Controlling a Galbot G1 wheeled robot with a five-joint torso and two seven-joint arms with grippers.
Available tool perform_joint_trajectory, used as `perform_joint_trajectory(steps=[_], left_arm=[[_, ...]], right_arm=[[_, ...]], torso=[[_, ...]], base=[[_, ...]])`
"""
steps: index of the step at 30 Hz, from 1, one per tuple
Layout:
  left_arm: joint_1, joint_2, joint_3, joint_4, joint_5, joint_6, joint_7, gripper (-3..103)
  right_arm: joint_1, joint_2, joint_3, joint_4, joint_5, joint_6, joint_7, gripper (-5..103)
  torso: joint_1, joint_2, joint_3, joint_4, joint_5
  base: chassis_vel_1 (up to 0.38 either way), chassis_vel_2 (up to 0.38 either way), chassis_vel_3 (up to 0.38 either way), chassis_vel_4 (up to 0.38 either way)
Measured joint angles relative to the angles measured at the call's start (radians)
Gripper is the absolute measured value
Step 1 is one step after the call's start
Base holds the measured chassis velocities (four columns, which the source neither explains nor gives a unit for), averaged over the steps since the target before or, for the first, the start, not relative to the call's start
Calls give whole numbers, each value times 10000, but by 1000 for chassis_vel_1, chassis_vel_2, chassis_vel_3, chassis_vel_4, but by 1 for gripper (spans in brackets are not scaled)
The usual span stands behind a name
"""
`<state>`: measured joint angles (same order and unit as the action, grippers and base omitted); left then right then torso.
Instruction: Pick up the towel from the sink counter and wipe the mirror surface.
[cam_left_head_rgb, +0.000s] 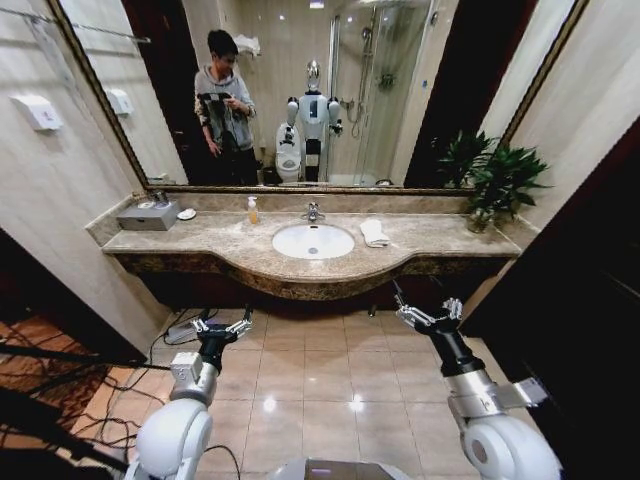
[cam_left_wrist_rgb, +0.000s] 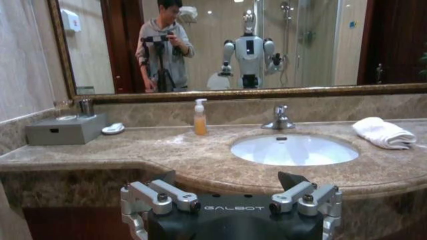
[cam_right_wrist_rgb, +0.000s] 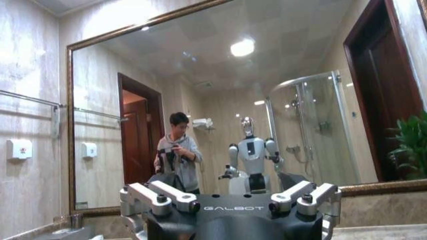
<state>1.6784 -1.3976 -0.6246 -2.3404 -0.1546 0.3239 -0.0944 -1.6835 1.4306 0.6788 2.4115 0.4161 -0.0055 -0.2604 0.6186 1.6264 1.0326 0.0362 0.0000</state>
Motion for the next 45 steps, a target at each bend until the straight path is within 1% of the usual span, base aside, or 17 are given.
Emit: perform_joint_trajectory(steps=[15, 18, 19, 21, 22, 24, 25, 28, 31, 32, 35, 38, 40, 41, 43, 44, 45], left_arm=[[4, 0, 0, 0, 0, 0, 0, 100], [5, 0, -1, 0, 0, 0, 0, 100], [4, 0, 0, 0, 0, 0, 0, 100], [6, 0, 0, 0, 0, 0, 0, 100], [3, 0, 0, 0, 0, 1, 0, 100], [6, 0, 0, 0, 0, 1, 0, 100], [7, 0, -1, 0, 0, 0, 0, 100], [9, 0, -2, 0, 0, 1, -2, 100], [4, 0, 1, 0, 0, 0, -1, 100], [3, 0, 1, 0, 0, 0, 0, 100], [1, 0, 1, 0, 0, 0, 0, 100], [0, 0, 1, 0, 0, 0, 0, 100], [2, 0, 1, 0, 0, 0, 0, 100], [2, 0, 1, 0, 0, 0, 0, 100], [5, -1, 0, 0, 0, 1, 0, 100], [5, -1, 0, 0, 0, 1, 0, 100], [5, 0, 0, 0, 1, 0, 0, 100]], right_arm=[[52, -26, -86, 34, 78, 86, 38, 100], [64, -28, -102, 22, 76, 138, 27, 100], [76, -31, -102, 2, 95, 169, 24, 100], [93, -33, -116, -24, 119, 214, 17, 100], [104, -30, -148, -54, 143, 266, -1, 100], [100, -22, -194, -70, 174, 306, -29, 100], [74, -17, -216, -72, 165, 302, -41, 100], [-51, -120, -238, -80, 148, 85, -18, 100], [-137, -415, -369, -97, 434, -664, 343, 100], [-176, -479, -451, -140, 596, -946, 524, 100], [-388, -524, -556, -362, 711, -1159, 715, 100], [-586, -499, -630, -681, 400, -1138, 865, 100], [-715, -379, -760, -930, -314, -1064, 1368, 100], [-715, -379, -760, -930, -314, -1064, 1368, 100], [-694, -181, -793, -1171, -1178, -685, 1942, 100], [-694, -181, -793, -1171, -1178, -685, 1942, 100], [-616, -66, -752, -1337, -1637, -368, 2165, 100]], torso=[[-19, 7, -7, -2, 3], [-17, 7, -6, 3, -7], [-17, 7, -7, 0, 4], [-14, 6, -4, 1, 3], [-14, 5, -4, -5, 0], [-23, 9, -8, -3, 0], [-26, 13, -10, 4, 1], [-26, 12, -10, 4, -5], [-21, 10, -6, -7, -1], [-14, 6, -4, -5, 3], [-4, 3, -1, 1, -1], [-3, 1, -1, 2, 2], [-2, 1, 0, 2, -1], [-2, 1, 0, 2, -1], [-17, 5, -6, -1, -1], [-17, 5, -6, -1, -1], [-18, 6, -6, -2, 0]], base=[[131, -126, -120, 126], [237, -233, -248, 245], [265, -249, -270, 235], [279, -249, -281, 234], [240, -282, -281, 240], [240, -226, -222, 240], [189, -226, -186, 208], [156, -37, -147, 153], [-26, -25, -67, 38], [-37, -76, -27, -1], [-63, -15, 63, -13], [-46, 53, 88, -30], [-1, 30, 65, -57], [-5, 6, 65, -57], [0, 0, 0, 0], [0, 0, 0, 0], [0, 0, 0, 0]])
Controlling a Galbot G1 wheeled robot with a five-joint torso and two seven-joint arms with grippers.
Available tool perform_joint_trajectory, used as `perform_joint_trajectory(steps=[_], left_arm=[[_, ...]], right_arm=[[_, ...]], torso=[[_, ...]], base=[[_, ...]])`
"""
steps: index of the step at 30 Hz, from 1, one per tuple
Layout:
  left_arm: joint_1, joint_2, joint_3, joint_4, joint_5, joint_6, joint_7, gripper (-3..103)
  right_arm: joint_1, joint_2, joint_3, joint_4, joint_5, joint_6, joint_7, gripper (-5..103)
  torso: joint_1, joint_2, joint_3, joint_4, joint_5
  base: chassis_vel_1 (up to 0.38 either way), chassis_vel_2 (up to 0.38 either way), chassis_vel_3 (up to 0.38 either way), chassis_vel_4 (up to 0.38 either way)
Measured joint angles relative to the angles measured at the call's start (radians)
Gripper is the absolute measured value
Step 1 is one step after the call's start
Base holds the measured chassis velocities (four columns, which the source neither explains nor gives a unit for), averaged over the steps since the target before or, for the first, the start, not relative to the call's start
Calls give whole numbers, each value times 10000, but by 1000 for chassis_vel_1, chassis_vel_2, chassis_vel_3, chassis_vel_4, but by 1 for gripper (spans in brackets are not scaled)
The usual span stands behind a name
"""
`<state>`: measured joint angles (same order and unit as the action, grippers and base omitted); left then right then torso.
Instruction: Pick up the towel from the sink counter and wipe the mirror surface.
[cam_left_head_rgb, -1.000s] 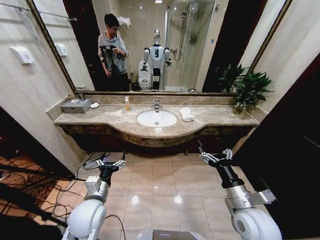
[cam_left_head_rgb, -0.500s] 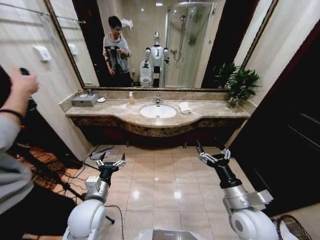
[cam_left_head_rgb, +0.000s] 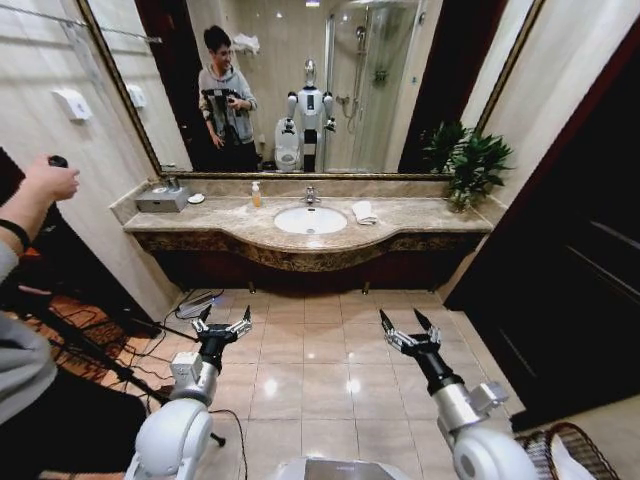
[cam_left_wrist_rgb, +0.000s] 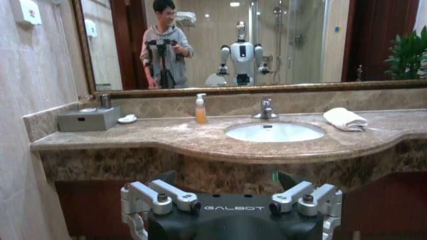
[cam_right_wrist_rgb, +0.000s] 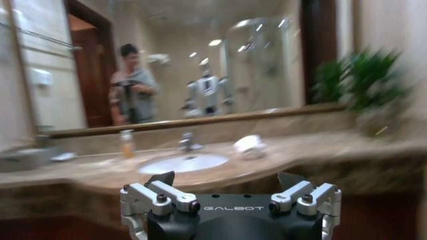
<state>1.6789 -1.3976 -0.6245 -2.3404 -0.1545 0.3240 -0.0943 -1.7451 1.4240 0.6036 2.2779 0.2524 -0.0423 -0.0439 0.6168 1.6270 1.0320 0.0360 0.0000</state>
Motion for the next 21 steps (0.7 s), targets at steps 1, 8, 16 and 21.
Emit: perform_joint_trajectory(steps=[1, 8, 16, 21], left_arm=[[0, 0, 0, 0, -1, 0, -1, 100], [-1, 0, 0, 0, 0, 0, 0, 100], [-3, 0, 0, 0, -1, 0, 0, 100], [-2, 0, 0, 0, -1, 0, -1, 100]], right_arm=[[102, 128, 75, -180, -486, 357, 251, 100], [-304, 412, 392, 198, -716, 677, 304, 100], [-304, 789, 653, 390, -651, 734, -32, 100], [-277, 794, 489, 196, -629, 933, -73, 100]], torso=[[0, 0, 0, 1, 0], [2, 0, 1, 1, -1], [4, 0, 1, 2, 0], [3, 0, 0, 3, 0]], base=[[40, -43, -57, 18], [6, -6, -8, 3], [0, 0, 0, 0], [0, 0, 0, 0]])
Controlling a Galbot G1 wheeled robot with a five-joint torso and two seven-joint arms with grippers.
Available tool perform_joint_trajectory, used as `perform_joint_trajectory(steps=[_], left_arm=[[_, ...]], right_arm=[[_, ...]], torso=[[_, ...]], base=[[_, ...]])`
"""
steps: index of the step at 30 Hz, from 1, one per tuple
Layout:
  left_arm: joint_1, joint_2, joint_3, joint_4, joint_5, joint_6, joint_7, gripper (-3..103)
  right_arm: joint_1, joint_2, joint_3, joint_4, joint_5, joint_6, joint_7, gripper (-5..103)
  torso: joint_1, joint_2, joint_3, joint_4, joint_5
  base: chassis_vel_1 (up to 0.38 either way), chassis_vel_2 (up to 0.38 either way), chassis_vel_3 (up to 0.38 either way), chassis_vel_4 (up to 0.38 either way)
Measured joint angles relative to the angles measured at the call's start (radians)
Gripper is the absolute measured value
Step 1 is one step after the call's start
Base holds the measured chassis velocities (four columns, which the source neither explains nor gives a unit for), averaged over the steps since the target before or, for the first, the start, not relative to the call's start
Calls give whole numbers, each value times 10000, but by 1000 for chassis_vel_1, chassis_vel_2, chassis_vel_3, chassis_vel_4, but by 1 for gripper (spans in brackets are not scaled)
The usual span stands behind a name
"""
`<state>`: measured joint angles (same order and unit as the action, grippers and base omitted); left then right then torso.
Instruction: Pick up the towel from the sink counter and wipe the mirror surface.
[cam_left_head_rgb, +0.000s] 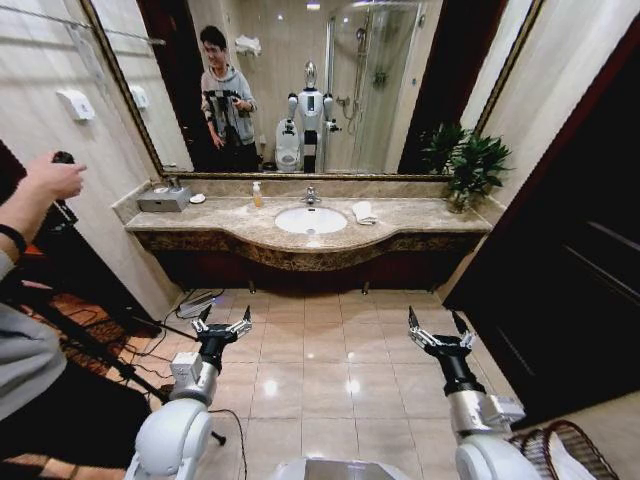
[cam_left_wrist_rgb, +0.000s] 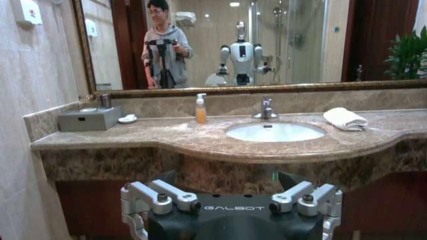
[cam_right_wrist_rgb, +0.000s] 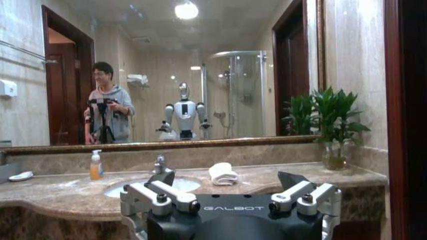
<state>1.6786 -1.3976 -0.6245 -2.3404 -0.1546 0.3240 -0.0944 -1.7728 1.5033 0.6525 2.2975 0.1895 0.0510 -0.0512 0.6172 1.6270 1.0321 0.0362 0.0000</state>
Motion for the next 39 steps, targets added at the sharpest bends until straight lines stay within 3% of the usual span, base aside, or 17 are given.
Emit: perform_joint_trajectory(steps=[10, 39], left_arm=[[0, 0, 0, 0, 0, 0, 0, 100], [0, 1, 0, 0, 0, 0, 0, 100]], right_arm=[[-301, 107, -305, -121, 101, 447, -22, 100], [-441, 61, -481, 217, 35, 391, -165, 100]], torso=[[0, 0, 0, 0, 0], [0, 0, 0, -1, 0]], base=[[0, 0, 0, 0], [0, 0, 0, 0]])
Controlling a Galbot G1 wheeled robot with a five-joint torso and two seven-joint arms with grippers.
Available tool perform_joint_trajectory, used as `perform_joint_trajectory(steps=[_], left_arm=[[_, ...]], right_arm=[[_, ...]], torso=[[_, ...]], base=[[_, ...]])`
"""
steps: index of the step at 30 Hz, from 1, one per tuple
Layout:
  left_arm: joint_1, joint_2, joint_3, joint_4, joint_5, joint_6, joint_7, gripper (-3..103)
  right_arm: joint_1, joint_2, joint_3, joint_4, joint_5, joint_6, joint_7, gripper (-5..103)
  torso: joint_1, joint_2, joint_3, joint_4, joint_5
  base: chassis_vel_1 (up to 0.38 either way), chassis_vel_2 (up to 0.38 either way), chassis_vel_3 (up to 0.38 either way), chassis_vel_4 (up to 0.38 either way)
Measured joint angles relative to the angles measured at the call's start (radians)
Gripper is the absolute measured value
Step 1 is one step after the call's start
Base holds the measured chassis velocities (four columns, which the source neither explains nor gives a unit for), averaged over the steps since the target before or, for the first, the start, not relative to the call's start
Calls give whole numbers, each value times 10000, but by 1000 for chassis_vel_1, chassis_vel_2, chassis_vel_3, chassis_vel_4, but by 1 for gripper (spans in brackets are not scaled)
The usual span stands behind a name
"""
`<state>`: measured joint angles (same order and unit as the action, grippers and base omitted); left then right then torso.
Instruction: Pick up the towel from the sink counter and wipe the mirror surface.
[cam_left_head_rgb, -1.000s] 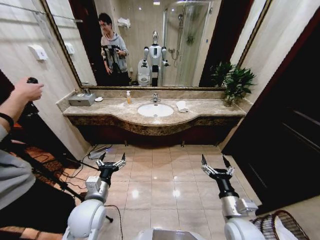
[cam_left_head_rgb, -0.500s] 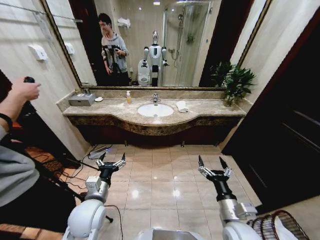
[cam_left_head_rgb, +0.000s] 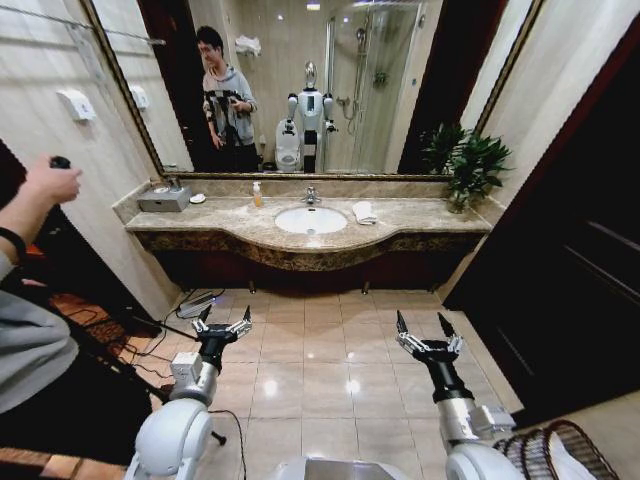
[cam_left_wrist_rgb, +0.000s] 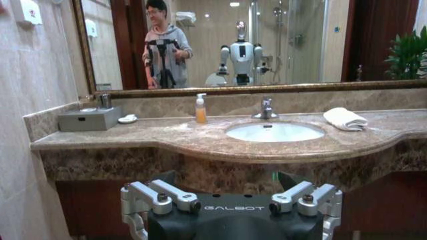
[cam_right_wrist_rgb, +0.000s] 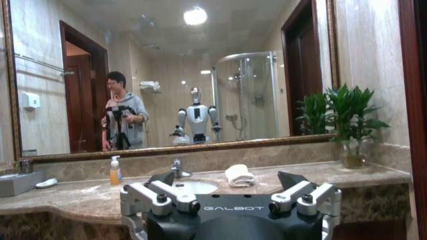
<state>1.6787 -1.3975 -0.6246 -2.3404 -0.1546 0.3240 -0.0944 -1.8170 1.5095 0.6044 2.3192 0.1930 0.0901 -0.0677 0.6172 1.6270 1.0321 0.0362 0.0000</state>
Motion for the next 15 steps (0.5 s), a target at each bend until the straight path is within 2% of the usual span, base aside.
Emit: perform_joint_trajectory(steps=[15], left_arm=[[0, -1, 0, 0, 0, 0, 0, 100]], right_arm=[[5, -2, 3, 1, 0, -9, 1, 100]], torso=[[0, 0, 0, 0, 0]], base=[[0, 0, 0, 0]])
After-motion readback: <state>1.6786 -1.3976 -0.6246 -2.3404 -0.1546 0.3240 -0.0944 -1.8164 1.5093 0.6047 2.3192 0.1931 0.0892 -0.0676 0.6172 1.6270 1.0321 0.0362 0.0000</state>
